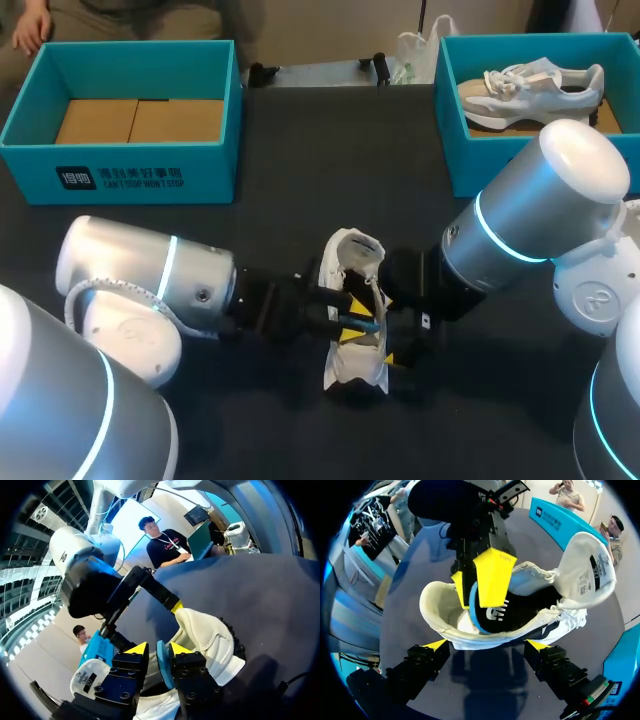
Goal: Take the shoe out of the shoebox, open the shoe tongue, remove and reinsert the insole, then place the shoe into the shoebox
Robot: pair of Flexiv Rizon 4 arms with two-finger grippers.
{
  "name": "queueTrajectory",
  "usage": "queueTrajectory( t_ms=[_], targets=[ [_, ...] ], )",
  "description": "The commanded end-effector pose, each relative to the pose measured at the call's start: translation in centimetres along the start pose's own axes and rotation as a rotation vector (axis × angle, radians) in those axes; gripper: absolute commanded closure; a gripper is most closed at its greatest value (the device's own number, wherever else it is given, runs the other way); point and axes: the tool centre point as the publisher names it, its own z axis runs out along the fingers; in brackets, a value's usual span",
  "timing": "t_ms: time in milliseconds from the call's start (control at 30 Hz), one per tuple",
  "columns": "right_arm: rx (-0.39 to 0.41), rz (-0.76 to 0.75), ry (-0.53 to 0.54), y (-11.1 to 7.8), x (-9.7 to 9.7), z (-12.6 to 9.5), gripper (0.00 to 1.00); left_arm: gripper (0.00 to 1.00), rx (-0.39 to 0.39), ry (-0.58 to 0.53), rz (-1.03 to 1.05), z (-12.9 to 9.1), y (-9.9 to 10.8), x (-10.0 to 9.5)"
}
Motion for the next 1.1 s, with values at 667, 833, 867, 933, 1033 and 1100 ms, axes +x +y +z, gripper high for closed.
queueTrajectory(
  t_ms=[667, 833, 867, 933, 1033, 1100],
  targets=[
    [-0.004, 0.011, -0.005, -1.4, -0.2, -1.7, 0.0, 0.7, -0.019, 0.229, -0.012, -3.1, -1.9, -0.3],
    [-0.022, 0.018, -0.015, -3.7, -0.8, -3.9, 0.0, 0.69, -0.024, 0.291, 0.0, -4.1, -2.0, -0.3],
    [-0.02, 0.018, -0.015, -4.1, -1.0, -4.3, 0.0, 0.69, -0.031, 0.299, 0.001, -4.3, -2.1, -0.3],
    [-0.009, 0.017, -0.014, -4.9, -1.2, -5.1, 0.0, 0.71, -0.033, 0.322, 0.004, -4.8, -2.1, -0.3],
    [-0.022, 0.009, 0.013, -5.8, -1.5, -5.7, 0.0, 0.71, -0.035, 0.361, 0.009, -5.4, -2.3, -0.4],
    [-0.022, 0.009, 0.013, -5.8, -1.5, -5.7, 0.0, 0.7, -0.036, 0.399, 0.022, -5.9, -2.5, -0.6]
  ],
)
